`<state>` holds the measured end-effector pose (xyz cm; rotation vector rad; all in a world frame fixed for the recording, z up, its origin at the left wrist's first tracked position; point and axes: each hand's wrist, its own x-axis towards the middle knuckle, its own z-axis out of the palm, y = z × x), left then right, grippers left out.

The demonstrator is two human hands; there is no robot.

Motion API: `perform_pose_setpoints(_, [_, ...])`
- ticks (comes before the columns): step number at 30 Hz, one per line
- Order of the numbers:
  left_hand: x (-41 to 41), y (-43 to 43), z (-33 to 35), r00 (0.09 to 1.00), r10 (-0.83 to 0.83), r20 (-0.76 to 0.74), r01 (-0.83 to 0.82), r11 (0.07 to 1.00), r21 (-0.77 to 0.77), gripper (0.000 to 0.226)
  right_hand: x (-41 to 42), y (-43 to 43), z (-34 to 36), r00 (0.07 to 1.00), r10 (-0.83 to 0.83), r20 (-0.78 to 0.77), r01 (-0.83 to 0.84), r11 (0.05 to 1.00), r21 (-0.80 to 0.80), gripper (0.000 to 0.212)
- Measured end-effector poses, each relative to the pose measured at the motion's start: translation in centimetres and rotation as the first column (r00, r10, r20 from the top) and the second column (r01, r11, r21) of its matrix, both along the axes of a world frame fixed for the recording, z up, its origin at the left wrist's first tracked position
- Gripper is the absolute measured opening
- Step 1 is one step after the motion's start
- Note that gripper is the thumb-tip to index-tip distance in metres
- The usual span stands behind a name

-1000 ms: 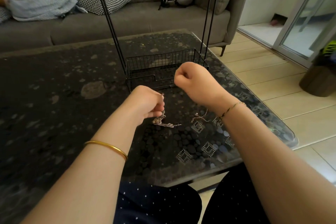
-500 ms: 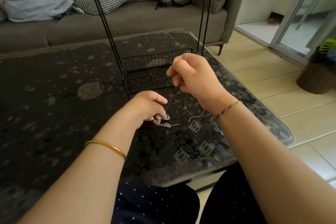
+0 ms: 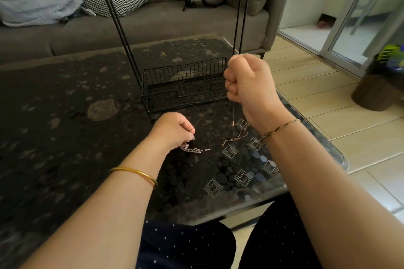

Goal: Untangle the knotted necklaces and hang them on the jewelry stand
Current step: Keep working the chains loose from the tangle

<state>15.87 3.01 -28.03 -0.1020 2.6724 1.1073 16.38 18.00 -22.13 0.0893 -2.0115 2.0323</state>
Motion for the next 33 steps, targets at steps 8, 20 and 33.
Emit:
perform_pose_setpoints(8, [-0.2, -0.3, 1.0, 0.998, 0.04, -0.051, -0.032, 0.988, 0.15, 0.019, -0.4, 0.9, -2.2, 0.945, -0.075, 0.32, -0.182, 0.689, 0.701, 0.026])
perform_pose_setpoints(20, [0.0, -0.5, 2.2, 0.996, -0.018, -0.082, 0.041, 0.956, 0.29, 0.032, -0.7, -0.8, -4.0, 0.909, 0.087, 0.407, -0.384, 0.552, 0.74, 0.009])
perform_pose_setpoints(33, [0.1, -0.5, 2.1, 0.999, -0.011, -0.044, 0.018, 0.983, 0.183, 0.028, -0.5, 0.0, -2.5, 0.993, -0.071, 0.096, -0.002, 0.792, 0.611, 0.012])
